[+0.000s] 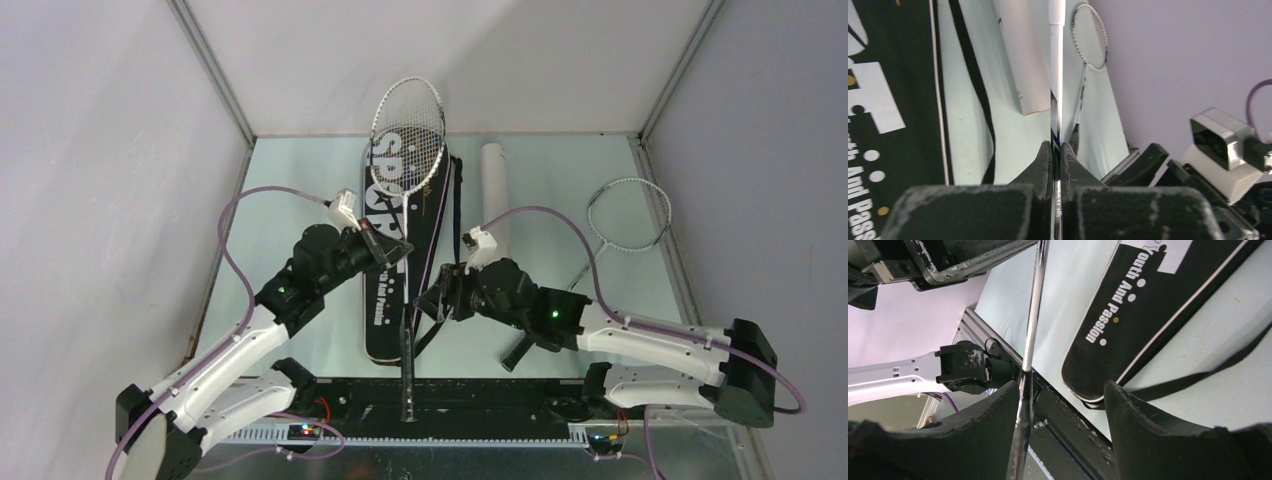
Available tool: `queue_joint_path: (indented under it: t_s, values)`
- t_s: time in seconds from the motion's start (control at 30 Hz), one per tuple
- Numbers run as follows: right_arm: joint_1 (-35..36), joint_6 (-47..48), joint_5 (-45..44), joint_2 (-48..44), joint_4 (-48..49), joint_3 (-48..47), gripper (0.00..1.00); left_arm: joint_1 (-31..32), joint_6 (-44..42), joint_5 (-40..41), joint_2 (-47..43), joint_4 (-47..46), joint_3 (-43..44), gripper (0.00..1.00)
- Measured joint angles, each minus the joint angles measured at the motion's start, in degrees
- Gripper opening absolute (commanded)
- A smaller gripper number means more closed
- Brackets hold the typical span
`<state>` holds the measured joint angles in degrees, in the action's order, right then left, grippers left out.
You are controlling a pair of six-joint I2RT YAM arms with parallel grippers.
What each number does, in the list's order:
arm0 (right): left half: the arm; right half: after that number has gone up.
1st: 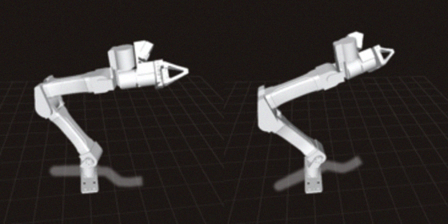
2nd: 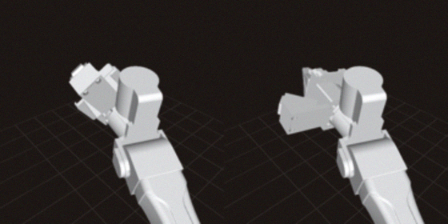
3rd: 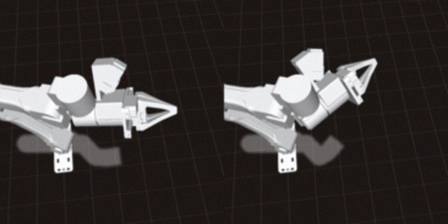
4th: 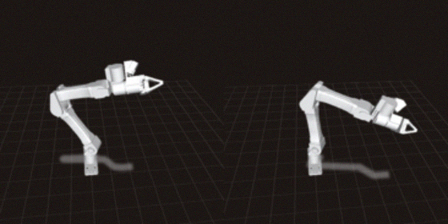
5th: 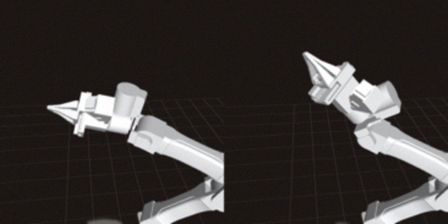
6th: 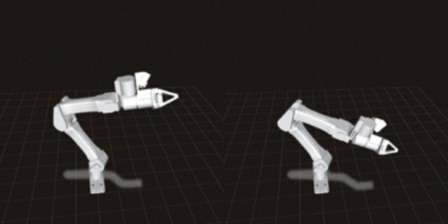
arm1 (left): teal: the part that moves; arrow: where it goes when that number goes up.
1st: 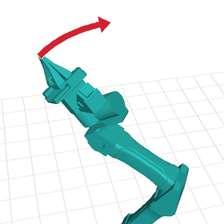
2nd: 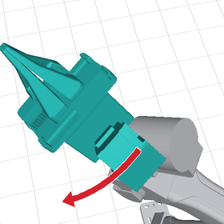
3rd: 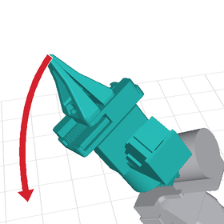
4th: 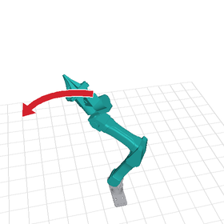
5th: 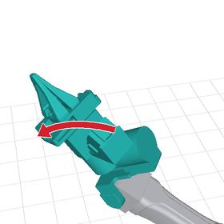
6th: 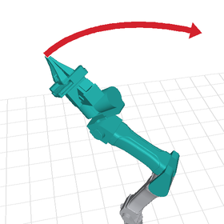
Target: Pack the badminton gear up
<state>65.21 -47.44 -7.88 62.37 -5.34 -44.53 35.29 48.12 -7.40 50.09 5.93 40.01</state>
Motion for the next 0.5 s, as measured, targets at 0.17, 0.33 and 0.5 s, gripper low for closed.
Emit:
queue_joint_path:
  t_s: [0.17, 0.33, 0.5]
  values:
    - [1.4, 0.0, -1.2, 4.4, 6.1, 0.0, 0.6, 1.2, 4.4, 1.3, -1.0, -2.8, -1.8, 0.0]
    - [2.2, -0.3, -1.4, 8.0, 10.2, 0.0, 0.37, 3.0, 5.9, 3.8, -1.8, -2.9, -2.1, 0.0]
    - [3.3, -1.1, -2.8, 9.1, 12.4, -0.1, 0.02, 4.4, 5.9, 5.7, -2.1, -2.6, -2.1, 0.03]
